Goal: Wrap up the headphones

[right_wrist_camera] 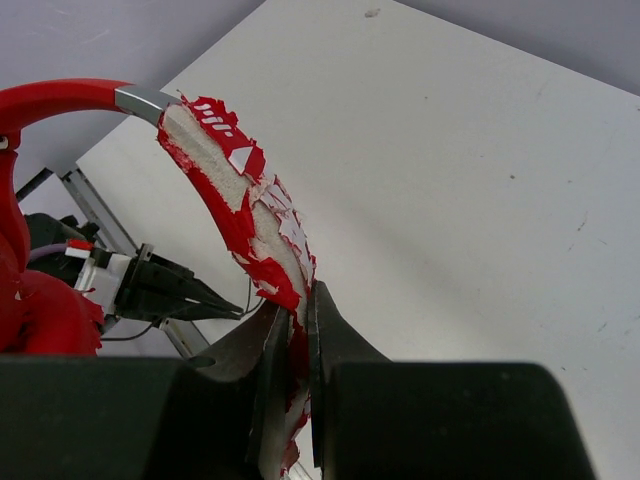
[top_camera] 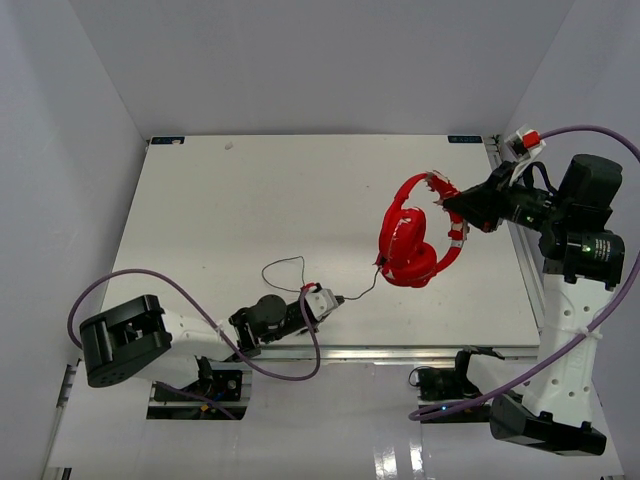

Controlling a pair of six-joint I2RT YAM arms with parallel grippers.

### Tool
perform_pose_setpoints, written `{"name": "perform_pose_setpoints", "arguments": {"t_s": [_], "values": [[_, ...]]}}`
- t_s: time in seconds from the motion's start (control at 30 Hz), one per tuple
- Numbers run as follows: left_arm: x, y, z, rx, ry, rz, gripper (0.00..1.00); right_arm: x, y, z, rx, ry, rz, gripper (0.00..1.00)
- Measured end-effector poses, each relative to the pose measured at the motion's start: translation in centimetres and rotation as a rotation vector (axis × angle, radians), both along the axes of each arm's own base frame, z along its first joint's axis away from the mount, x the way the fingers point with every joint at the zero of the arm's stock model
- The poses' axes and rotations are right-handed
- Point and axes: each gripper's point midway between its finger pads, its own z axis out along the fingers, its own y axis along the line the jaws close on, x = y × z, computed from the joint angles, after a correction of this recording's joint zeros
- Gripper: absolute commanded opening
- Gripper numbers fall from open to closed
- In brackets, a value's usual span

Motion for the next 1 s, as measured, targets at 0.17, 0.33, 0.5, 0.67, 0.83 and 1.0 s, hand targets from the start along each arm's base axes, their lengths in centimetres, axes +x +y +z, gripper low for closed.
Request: {"name": "perform_pose_setpoints", "arguments": {"t_s": [0.17,0.33,0.5,0.67,0.83,1.0], "values": [[-0.9,-0.4,-1.8,0.108,0.029,-0.071,0.0,-0.4,0.2,-1.0,0.001,0.007,0.016,0.08],[0.9,-0.1,-0.4,0.146,0.044,-0.086,0.0,-0.7,-0.1,-1.7,-0.082,-0.068,0.041,0.08],[4.6,2.3,1.3,0.123,0.153,-0.053,0.0,-1.5,-0.5,-3.0,-0.207,-0.166,0.063,0.08],[6.5,1.4,2.8,0.107,0.342,-0.075,0.0,-1.9,-1.3,-8.4,-0.314,-0.122,0.05,0.08],[6.6,-1.6,3.7,0.138,0.571,-0.146,0.0,-1.2,-2.8,-13.0,-0.418,-0.035,-0.005,0.08],[5.2,-2.4,3.5,0.184,0.827,-0.159,0.0,-0.1,-4.3,-16.2,-0.536,-0.009,-0.083,0.08]]}}
